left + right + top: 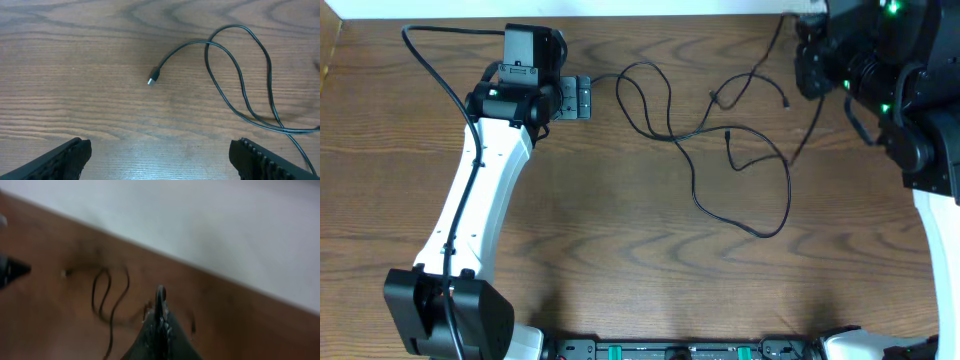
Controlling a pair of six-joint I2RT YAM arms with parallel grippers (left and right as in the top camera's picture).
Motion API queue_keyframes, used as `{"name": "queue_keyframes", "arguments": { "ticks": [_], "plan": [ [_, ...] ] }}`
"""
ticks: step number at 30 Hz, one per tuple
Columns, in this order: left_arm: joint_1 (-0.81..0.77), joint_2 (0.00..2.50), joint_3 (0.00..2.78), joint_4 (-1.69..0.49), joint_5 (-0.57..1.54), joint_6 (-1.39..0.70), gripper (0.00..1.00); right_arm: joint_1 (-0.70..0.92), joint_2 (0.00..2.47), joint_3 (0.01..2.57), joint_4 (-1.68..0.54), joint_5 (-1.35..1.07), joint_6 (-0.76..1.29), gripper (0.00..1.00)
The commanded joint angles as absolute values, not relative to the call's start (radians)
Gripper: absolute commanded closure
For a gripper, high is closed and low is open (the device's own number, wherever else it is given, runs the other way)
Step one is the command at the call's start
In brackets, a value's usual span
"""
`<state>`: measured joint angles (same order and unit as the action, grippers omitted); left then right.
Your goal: Untangle cables
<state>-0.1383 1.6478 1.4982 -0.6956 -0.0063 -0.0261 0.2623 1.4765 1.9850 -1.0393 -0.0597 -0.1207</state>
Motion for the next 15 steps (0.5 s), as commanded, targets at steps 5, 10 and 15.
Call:
{"name": "queue_keyframes", "arguments": {
  "ticks": [5,10,15],
  "plan": [
    [-0.138,1.653,1.497,-0.696,-0.012,-0.028,0.07,0.255,1.438,2.001,-1.234,-0.031,-0.099,0.99],
    [-0.138,1.653,1.497,-0.696,-0.012,-0.028,0.07,0.25,1.413,2.001,-1.287,0.236,-0.019,0.99],
    [-0.138,1.653,1.497,-0.696,-0.012,-0.028,0.07,0.249,1.353,2.001,-1.233,0.301,0.0,0.99]
  ]
}}
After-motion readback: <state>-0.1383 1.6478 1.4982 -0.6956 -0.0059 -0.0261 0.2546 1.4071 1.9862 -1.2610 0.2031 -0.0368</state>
